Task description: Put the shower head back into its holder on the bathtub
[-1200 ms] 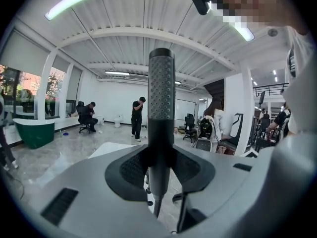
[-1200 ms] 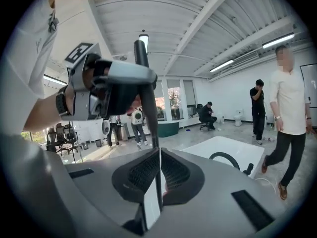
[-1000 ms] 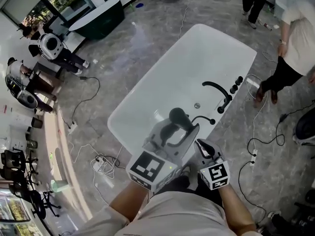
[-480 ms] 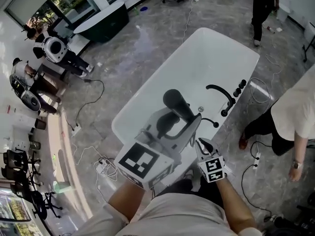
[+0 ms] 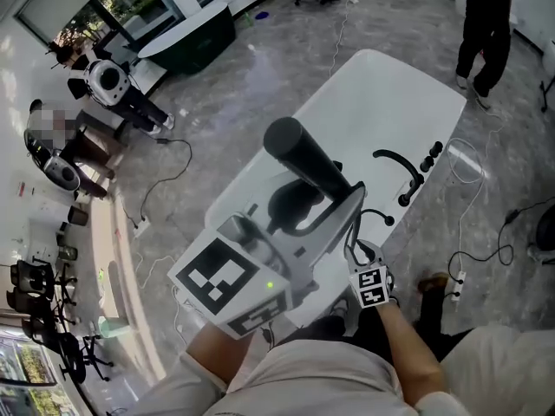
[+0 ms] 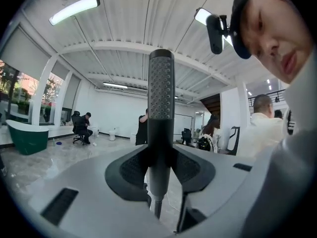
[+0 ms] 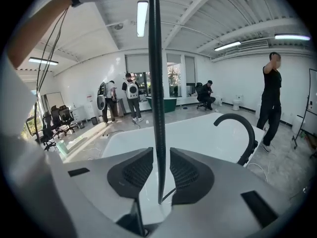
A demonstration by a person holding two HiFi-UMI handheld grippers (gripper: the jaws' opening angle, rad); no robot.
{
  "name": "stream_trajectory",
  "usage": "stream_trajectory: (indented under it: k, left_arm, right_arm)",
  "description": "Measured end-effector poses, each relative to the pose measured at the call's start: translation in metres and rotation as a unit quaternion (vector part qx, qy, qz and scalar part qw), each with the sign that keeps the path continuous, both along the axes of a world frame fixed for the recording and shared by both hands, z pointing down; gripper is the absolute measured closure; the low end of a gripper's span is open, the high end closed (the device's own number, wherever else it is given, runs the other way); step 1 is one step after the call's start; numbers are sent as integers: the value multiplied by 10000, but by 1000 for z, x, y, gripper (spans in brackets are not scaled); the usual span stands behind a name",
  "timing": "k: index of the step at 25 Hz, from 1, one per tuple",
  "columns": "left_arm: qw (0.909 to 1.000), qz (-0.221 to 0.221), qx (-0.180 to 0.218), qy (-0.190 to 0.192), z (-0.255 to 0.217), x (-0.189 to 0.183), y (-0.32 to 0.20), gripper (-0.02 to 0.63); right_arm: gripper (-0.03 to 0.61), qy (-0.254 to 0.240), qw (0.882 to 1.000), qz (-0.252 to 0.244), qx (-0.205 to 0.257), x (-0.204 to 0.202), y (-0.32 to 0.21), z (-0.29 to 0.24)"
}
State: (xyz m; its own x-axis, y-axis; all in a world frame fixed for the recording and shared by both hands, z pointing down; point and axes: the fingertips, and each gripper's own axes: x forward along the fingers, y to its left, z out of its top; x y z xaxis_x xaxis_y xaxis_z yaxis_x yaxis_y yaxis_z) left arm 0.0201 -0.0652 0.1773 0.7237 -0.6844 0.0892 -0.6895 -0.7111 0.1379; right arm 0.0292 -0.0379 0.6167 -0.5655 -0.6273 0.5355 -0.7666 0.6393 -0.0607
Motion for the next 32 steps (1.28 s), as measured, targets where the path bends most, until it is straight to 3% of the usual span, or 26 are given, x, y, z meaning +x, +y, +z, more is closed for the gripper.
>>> stream_trajectory:
  k: [6,20,27,32]
  left_arm:
    - [9996,-24,157,222,-29,-11,-3,482]
    - [9983,-420,223,343,-59,-42,-5,482]
    - [9952,-890,181,350,-44,-69,-12,482]
    - [9885,-1468,16,353,-23,-108,-27,482]
  right_arm:
    - [495,395,9991,-139,35,-2,-6,28]
    - [508,840,9960,-264,-148,-1,-13,68]
    - [509,1046,9941,-279,-73,10,-23,77]
    - [511,1349,9909,-11,-44,46,-25,73]
